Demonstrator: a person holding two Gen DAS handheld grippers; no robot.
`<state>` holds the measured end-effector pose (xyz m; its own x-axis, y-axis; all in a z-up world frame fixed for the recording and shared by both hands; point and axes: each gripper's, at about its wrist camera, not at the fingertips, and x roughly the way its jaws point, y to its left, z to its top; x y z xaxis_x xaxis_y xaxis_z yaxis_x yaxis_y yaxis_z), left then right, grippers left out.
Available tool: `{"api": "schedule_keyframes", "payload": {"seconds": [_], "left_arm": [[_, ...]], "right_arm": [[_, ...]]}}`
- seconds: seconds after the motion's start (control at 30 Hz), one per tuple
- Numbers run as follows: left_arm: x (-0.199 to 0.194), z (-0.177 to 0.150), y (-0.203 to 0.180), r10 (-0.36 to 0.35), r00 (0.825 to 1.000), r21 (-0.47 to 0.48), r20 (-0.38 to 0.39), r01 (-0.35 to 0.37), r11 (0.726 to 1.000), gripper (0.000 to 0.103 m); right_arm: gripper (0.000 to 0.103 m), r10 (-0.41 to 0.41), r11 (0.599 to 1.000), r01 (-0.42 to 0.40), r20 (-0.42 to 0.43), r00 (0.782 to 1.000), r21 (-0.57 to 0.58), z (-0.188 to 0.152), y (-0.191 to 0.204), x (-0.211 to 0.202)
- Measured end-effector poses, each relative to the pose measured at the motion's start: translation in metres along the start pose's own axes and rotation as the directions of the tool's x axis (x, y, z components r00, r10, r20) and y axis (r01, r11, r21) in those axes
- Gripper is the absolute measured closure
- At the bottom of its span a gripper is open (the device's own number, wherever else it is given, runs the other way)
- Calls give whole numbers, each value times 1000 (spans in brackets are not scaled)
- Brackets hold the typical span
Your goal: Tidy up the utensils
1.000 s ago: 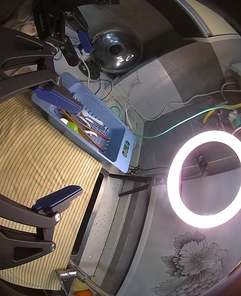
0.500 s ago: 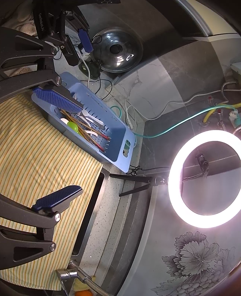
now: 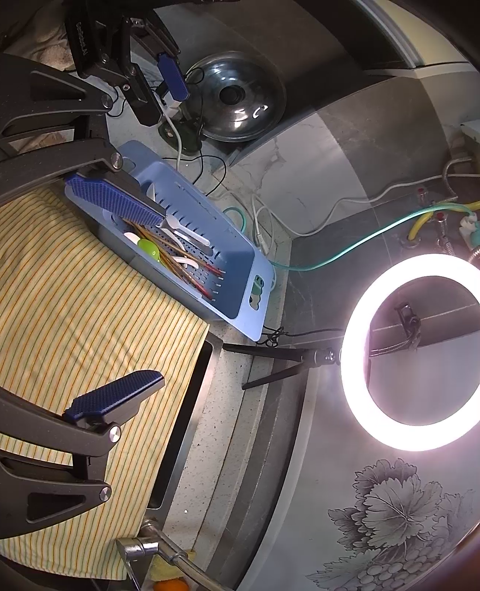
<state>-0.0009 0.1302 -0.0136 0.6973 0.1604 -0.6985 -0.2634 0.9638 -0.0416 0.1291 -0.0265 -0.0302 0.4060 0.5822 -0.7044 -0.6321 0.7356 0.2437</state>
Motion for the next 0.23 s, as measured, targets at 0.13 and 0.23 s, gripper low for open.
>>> {"api": "schedule_keyframes", "payload": {"seconds": [0.13, 0.23], "left_arm": [[3, -1, -3, 4, 1000, 13, -13, -4, 1000, 24], [4, -2, -4, 7, 1000, 20, -19, -6, 1000, 24]], "right_arm": [[25, -1, 1000, 2, -2, 1000, 6, -1, -2, 1], [25, -3, 1000, 3, -2, 1000, 10, -2, -4, 0]]}}
